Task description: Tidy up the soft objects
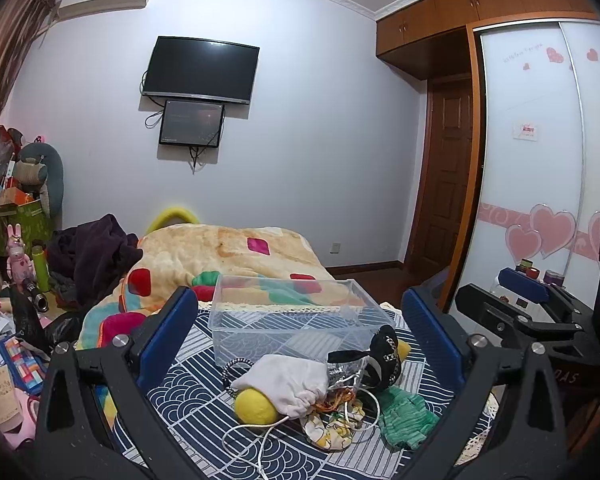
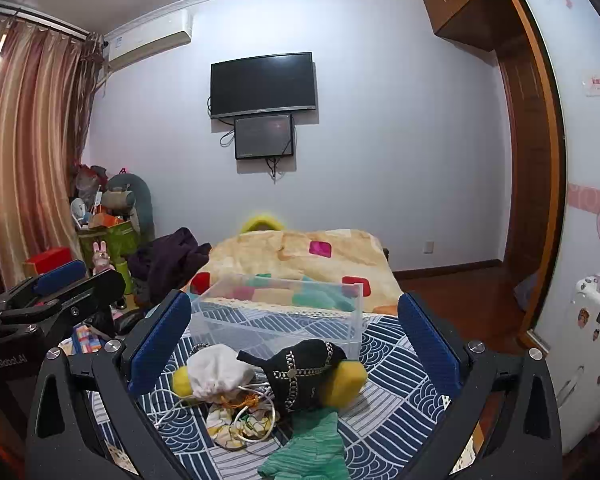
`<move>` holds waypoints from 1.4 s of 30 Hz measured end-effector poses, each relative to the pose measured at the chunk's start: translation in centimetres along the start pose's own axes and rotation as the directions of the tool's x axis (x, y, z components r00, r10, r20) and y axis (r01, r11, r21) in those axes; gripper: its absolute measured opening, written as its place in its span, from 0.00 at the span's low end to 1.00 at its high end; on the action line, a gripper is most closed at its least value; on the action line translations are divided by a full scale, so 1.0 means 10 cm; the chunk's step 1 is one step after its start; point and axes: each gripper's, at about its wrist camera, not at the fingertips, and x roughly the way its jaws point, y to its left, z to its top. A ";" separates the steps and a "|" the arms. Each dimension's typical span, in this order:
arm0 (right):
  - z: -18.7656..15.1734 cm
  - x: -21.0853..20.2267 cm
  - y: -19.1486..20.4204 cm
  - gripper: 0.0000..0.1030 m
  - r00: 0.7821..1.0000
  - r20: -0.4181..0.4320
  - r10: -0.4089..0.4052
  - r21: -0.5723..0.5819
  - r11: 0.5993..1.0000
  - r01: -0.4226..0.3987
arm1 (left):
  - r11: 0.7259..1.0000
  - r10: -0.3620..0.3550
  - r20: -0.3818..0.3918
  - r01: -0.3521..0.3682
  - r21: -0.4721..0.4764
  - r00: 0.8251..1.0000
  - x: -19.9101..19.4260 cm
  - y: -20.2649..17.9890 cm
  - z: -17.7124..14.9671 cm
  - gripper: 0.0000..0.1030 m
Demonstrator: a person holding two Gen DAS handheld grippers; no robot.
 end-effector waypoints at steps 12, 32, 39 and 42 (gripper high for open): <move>0.00 -0.01 0.02 1.00 1.000 0.004 -0.001 -0.003 1.000 0.001 | 1.000 0.006 0.003 -0.006 0.008 1.000 0.01 -0.01 -0.01 1.00; 0.01 -0.02 0.02 1.00 1.000 0.007 0.002 -0.006 1.000 -0.002 | 1.000 0.004 0.004 -0.004 0.011 1.000 0.02 -0.02 -0.02 1.00; 0.02 -0.03 0.03 1.00 1.000 0.006 -0.002 -0.008 1.000 0.002 | 1.000 0.009 0.005 -0.009 0.013 1.000 0.01 -0.02 -0.03 1.00; 0.02 -0.03 0.03 1.00 1.000 0.009 -0.003 -0.007 1.000 0.003 | 1.000 0.009 0.004 -0.009 0.013 1.000 0.01 -0.01 -0.02 1.00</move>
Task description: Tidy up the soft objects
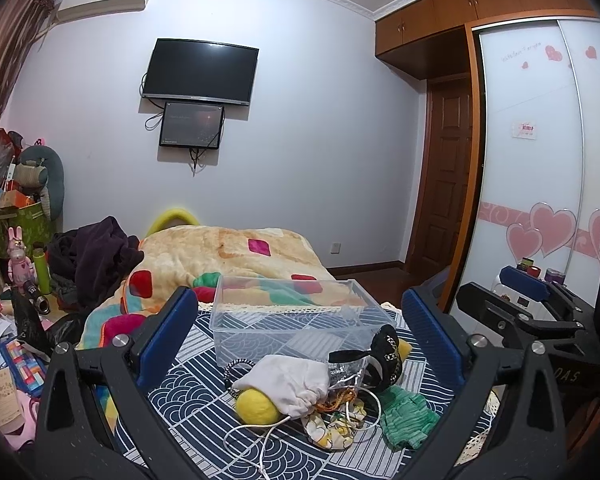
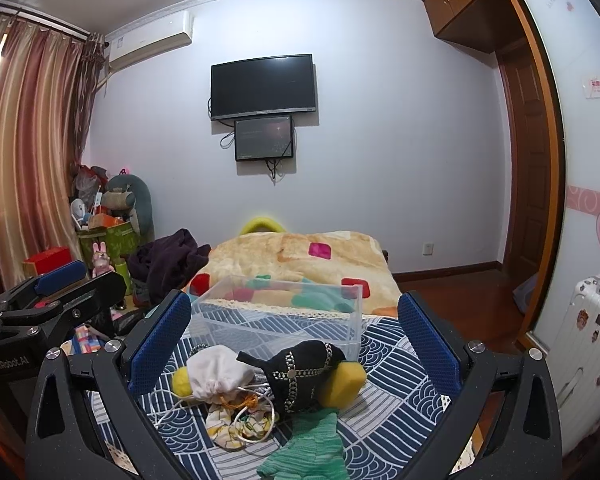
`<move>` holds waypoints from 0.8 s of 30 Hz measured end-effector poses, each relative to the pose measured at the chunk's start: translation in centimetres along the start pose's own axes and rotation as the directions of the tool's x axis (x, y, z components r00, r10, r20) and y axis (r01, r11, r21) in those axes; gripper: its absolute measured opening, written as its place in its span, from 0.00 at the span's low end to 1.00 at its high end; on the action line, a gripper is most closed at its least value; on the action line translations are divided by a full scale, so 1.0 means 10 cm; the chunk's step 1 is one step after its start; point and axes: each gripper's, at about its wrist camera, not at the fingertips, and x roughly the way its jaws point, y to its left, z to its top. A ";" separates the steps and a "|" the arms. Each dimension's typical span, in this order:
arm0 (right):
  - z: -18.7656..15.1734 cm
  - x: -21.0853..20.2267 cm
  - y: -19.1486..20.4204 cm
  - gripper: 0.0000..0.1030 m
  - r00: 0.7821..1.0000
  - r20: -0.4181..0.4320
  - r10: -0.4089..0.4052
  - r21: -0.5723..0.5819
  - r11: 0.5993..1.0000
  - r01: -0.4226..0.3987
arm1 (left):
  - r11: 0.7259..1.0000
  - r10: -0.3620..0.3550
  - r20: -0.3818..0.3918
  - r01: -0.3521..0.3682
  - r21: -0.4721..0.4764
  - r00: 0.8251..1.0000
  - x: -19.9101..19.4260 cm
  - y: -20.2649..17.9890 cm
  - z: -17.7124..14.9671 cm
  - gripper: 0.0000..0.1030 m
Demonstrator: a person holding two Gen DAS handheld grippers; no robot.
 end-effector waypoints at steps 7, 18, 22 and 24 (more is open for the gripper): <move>-0.01 0.01 -0.02 1.00 1.000 -0.006 -0.001 0.003 1.000 0.001 | 1.000 -0.002 0.000 0.002 -0.001 1.000 0.00 0.00 0.00 1.00; -0.01 0.05 -0.06 1.00 0.999 -0.030 0.018 0.010 1.000 -0.018 | 1.000 0.010 -0.016 -0.010 0.004 1.000 0.06 0.02 -0.06 1.00; -0.07 0.12 -0.09 1.00 0.999 -0.053 0.008 0.007 1.000 -0.007 | 0.999 0.033 -0.050 -0.033 0.011 0.998 0.20 0.04 -0.15 1.00; -0.11 0.18 -0.12 1.00 0.997 -0.075 -0.002 0.011 1.000 0.003 | 1.000 0.026 -0.077 -0.026 0.008 0.997 0.29 0.08 -0.22 1.00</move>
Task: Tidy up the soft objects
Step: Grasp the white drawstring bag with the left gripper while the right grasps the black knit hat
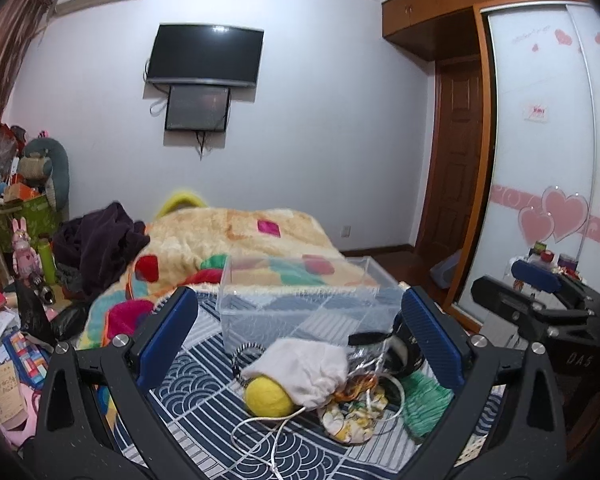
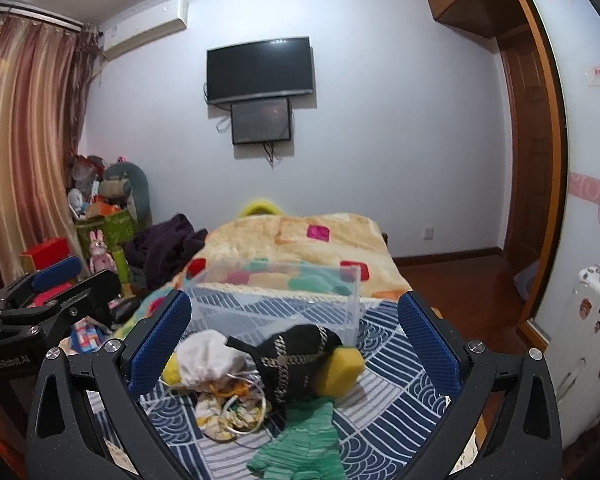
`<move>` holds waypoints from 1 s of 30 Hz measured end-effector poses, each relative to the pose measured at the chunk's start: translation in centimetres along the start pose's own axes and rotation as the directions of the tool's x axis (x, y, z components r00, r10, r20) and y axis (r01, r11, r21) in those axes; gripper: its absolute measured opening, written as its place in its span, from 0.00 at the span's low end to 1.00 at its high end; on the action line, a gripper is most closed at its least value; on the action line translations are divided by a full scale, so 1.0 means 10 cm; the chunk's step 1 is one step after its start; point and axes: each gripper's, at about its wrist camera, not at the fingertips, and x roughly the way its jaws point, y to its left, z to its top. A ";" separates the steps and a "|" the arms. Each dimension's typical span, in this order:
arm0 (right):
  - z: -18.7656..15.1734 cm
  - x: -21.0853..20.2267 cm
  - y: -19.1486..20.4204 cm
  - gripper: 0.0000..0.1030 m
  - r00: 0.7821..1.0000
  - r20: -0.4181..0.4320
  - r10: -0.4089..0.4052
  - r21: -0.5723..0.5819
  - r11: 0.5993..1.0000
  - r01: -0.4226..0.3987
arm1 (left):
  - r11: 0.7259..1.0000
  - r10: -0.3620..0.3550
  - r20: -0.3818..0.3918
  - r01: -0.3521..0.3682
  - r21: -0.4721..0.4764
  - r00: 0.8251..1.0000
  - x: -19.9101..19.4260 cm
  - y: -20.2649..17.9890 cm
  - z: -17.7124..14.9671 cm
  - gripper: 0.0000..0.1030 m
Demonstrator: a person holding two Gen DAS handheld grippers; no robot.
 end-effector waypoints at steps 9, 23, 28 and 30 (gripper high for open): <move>-0.21 0.32 -0.17 0.96 0.991 -0.127 0.030 0.060 0.998 -0.022 | 1.000 -0.001 -0.174 -0.002 -0.017 0.985 0.54 0.15 -0.37 0.74; -0.31 0.53 -0.17 0.75 0.968 -0.216 0.130 0.108 0.988 -0.109 | 0.994 -0.091 -0.288 0.071 -0.079 0.953 1.00 0.25 -0.49 0.58; -0.32 0.63 -0.04 0.75 0.968 -0.231 0.098 0.045 0.995 -0.090 | 1.000 -0.018 -0.316 0.012 -0.021 0.949 1.16 0.26 -0.60 0.58; -0.38 0.73 -0.04 0.69 0.959 -0.263 0.106 0.054 0.994 -0.095 | 0.998 -0.052 -0.351 0.037 -0.048 0.935 1.21 0.28 -0.66 0.58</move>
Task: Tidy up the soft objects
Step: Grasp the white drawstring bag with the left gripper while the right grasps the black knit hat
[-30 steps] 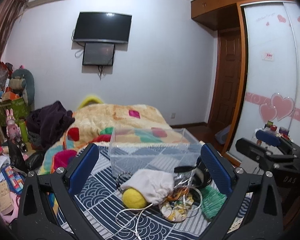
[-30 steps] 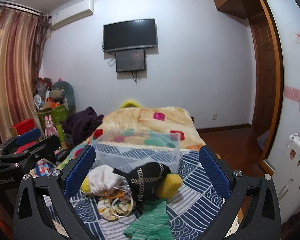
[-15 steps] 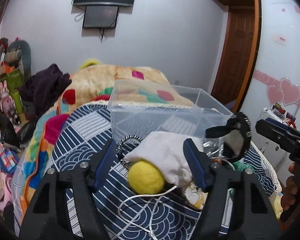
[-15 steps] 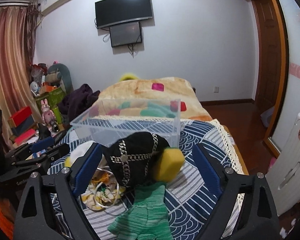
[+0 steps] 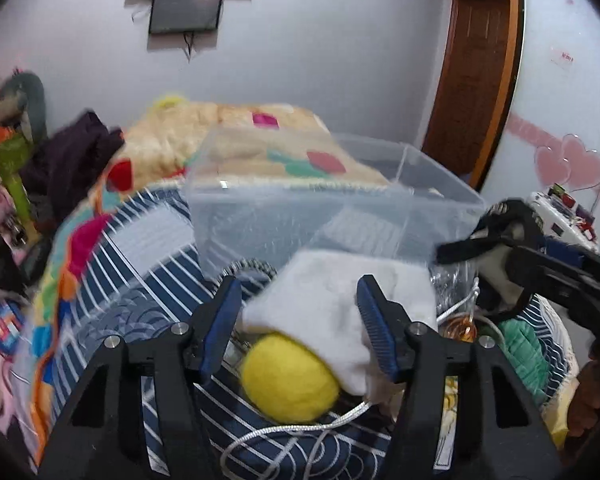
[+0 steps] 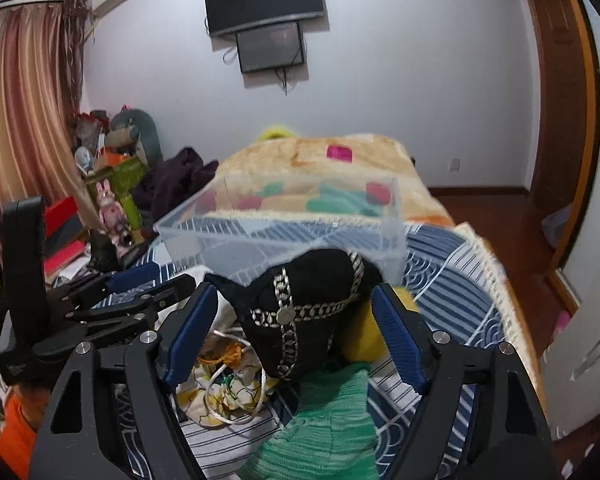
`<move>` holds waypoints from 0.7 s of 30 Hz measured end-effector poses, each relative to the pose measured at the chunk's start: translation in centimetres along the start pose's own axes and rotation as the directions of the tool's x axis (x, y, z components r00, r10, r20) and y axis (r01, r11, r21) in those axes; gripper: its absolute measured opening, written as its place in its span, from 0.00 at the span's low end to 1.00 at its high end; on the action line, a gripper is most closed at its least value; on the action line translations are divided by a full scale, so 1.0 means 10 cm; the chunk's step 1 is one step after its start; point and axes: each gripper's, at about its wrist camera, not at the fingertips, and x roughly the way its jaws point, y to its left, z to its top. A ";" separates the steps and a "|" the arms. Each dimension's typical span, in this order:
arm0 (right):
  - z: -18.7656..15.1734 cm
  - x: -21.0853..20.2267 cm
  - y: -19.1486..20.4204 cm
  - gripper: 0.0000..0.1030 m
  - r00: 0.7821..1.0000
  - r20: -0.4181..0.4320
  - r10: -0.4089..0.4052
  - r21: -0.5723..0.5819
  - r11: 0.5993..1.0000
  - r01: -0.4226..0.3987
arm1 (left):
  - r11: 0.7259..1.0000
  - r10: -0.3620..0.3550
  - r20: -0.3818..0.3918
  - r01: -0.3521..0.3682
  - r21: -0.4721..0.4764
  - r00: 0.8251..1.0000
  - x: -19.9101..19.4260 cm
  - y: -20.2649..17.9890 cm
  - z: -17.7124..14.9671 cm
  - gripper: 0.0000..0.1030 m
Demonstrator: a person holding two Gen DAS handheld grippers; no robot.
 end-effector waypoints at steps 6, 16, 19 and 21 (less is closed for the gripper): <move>-0.06 0.11 -0.07 0.30 0.999 -0.044 0.016 0.029 0.999 -0.014 | 1.000 -0.012 -0.010 0.012 -0.003 1.000 0.03 0.02 -0.03 0.46; 0.00 -0.10 0.07 0.14 0.999 0.046 0.019 -0.035 0.999 -0.018 | 1.000 -0.017 0.020 0.017 -0.023 1.000 -0.10 0.04 -0.06 0.10; 0.03 -0.18 0.08 0.14 0.997 0.075 0.027 -0.038 0.999 -0.024 | 0.999 -0.026 0.035 0.027 -0.024 0.999 -0.19 0.02 -0.04 0.07; 0.06 -0.21 0.06 0.14 0.996 0.086 0.027 -0.036 0.999 -0.024 | 0.999 -0.033 0.051 0.034 -0.023 0.998 -0.26 0.01 -0.02 0.06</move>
